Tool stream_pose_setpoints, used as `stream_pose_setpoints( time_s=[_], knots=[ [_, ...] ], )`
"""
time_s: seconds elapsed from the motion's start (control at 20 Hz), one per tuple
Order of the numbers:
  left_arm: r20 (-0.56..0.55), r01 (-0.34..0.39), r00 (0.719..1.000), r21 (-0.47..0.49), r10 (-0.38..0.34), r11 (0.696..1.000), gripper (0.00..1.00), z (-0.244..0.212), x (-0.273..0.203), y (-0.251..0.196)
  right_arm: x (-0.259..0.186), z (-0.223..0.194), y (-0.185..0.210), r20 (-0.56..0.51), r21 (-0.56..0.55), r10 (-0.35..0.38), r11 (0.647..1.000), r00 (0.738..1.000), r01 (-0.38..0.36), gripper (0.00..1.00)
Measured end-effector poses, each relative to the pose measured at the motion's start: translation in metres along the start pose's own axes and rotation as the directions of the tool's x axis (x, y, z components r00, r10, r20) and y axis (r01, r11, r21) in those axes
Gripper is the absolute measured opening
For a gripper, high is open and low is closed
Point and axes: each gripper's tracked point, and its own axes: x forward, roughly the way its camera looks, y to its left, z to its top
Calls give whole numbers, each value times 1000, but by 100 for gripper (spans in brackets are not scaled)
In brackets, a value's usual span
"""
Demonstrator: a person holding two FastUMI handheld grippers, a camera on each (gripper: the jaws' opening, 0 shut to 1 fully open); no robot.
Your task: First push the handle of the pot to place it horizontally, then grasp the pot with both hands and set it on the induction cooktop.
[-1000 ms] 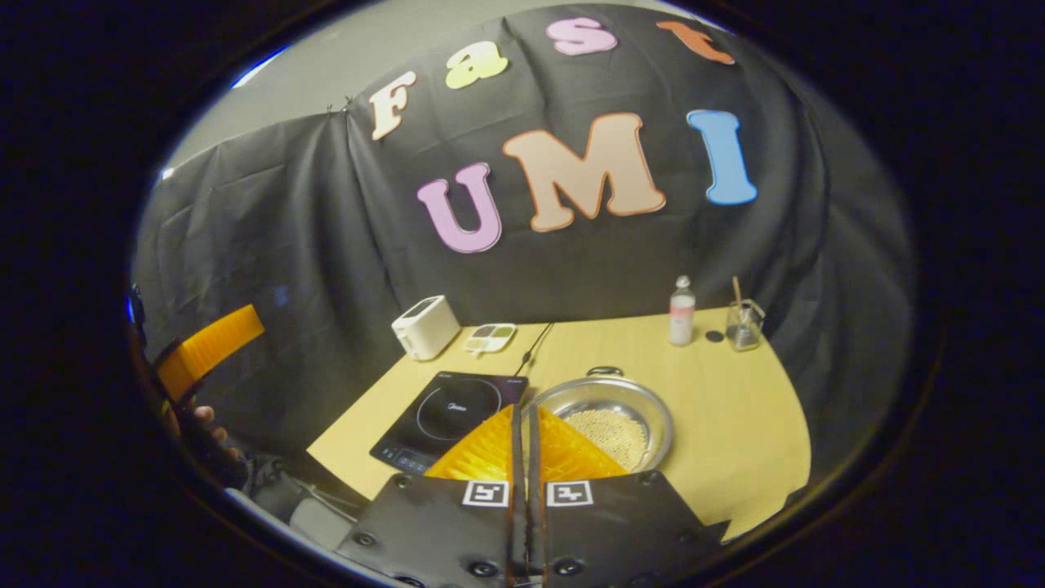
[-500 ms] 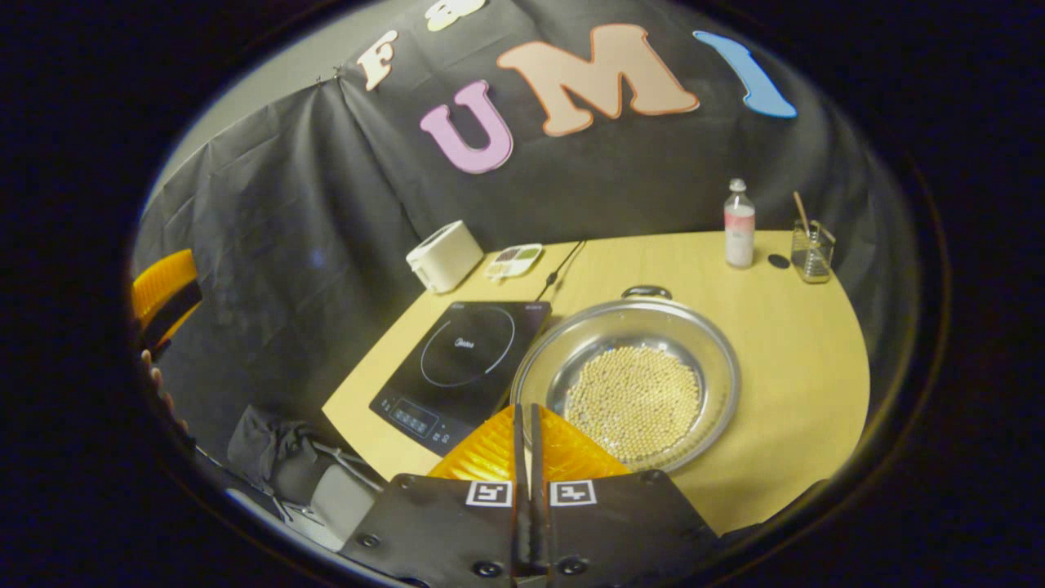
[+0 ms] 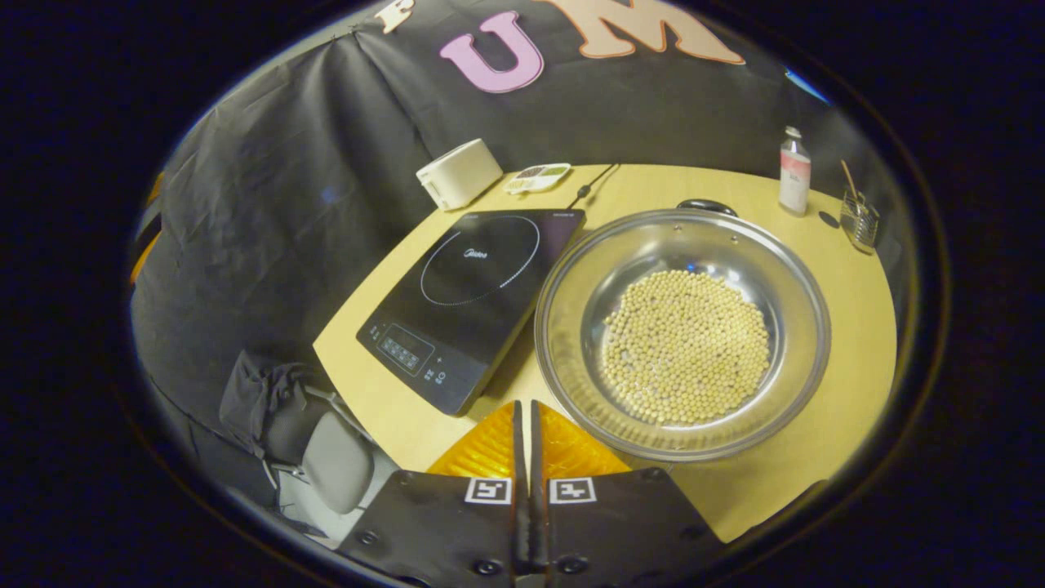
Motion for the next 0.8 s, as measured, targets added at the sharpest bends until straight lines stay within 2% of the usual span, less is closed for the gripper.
stream_pose_setpoints(
  time_s=[0.05, 0.1, 0.15, 0.2, 0.3, 0.45, 0.5, 0.55, 0.8],
  knots=[
    [-7, -1, 1000, 0, 1, 1000, 90, -2, 1, -1, 4, -2, 0, -16, -2, 0, 1000, 1000, -1, 3],
    [-12, 0, 1000, -1, 0, 1000, 95, -2, 2, -2, 9, -6, 1, -30, -9, 4, 1000, 1000, -4, 3],
    [-16, 2, 1000, 0, -2, 1000, 95, -3, 3, -4, 12, -9, -1, -43, -25, -1, 1000, 999, 0, 3],
    [-16, 3, 1000, 4, -3, 1000, 91, -3, 3, -6, 13, -14, -4, -57, -41, -11, 999, 998, 9, 3],
    [-16, 8, 1000, 8, -8, 1000, 91, -2, 3, -10, 14, -20, -11, -71, -34, -23, 999, 997, 21, 3],
    [-18, 19, 1000, 10, -19, 1000, 91, -4, 6, -18, 7, -18, -27, -63, -5, -39, 999, 997, 39, 1],
    [-19, 24, 1000, 8, -24, 1000, 95, -3, 6, -21, 3, -19, -29, -61, 9, -33, 999, 998, 33, 3],
    [-18, 30, 999, 4, -30, 1000, 95, -3, 6, -25, 0, -20, -31, -66, 16, -29, 999, 997, 30, 2],
    [-18, 60, 998, -4, -60, 998, 95, -6, 9, -43, -15, -28, -51, -72, -5, -46, 999, 996, 46, 3]
  ],
)
